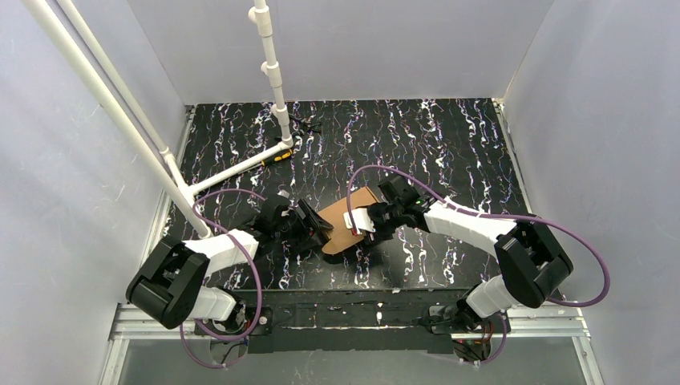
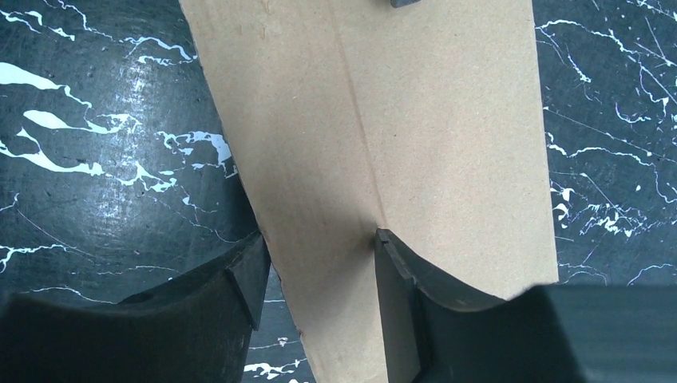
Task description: Fold the paper box
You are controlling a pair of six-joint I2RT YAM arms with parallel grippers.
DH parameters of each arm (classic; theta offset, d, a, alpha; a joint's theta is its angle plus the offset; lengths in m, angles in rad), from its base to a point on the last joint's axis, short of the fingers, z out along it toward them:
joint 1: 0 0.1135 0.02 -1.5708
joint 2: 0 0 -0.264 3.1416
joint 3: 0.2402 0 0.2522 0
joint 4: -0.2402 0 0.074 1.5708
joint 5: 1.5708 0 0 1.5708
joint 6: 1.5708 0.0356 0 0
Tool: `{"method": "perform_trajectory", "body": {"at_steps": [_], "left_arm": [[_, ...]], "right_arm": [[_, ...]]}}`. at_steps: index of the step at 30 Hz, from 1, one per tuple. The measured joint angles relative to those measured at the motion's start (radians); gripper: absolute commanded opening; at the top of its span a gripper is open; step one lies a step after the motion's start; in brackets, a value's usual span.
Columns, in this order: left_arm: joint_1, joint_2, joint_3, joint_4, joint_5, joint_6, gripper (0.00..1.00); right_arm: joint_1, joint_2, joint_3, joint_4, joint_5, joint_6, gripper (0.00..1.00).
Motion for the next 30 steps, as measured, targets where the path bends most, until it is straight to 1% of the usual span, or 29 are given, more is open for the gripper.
{"method": "perform_trajectory", "body": {"at_steps": [6,9,11,14,18,24,27,30], "left_arm": [[0.0,0.013,-0.001,0.019,-0.01,-0.029,0.72],[0.0,0.013,-0.001,0.022,-0.012,-0.037,0.72],[0.0,0.013,-0.004,0.026,-0.015,-0.045,0.72],[0.0,0.013,-0.013,0.043,-0.018,-0.058,0.72],[0.0,0.013,-0.019,0.056,-0.02,-0.071,0.72],[0.0,0.012,-0.025,0.07,-0.026,-0.08,0.71],[0.0,0.012,-0.025,0.072,-0.031,-0.079,0.68],[0.0,0.013,-0.025,0.072,-0.035,-0.076,0.66]], "right_arm": [[0.0,-0.003,0.002,0.0,0.0,0.024,0.55],[0.0,-0.006,0.002,-0.001,0.002,0.024,0.52],[0.0,-0.007,0.002,-0.001,0.007,0.022,0.48],[0.0,-0.008,0.002,0.002,0.011,0.018,0.46],[0.0,-0.011,0.002,0.002,0.012,0.019,0.57],[-0.006,-0.016,0.005,-0.043,-0.009,0.023,0.67],[-0.018,-0.019,0.022,-0.089,-0.048,0.024,0.74],[-0.046,-0.024,0.047,-0.131,-0.095,0.024,0.77]]}}
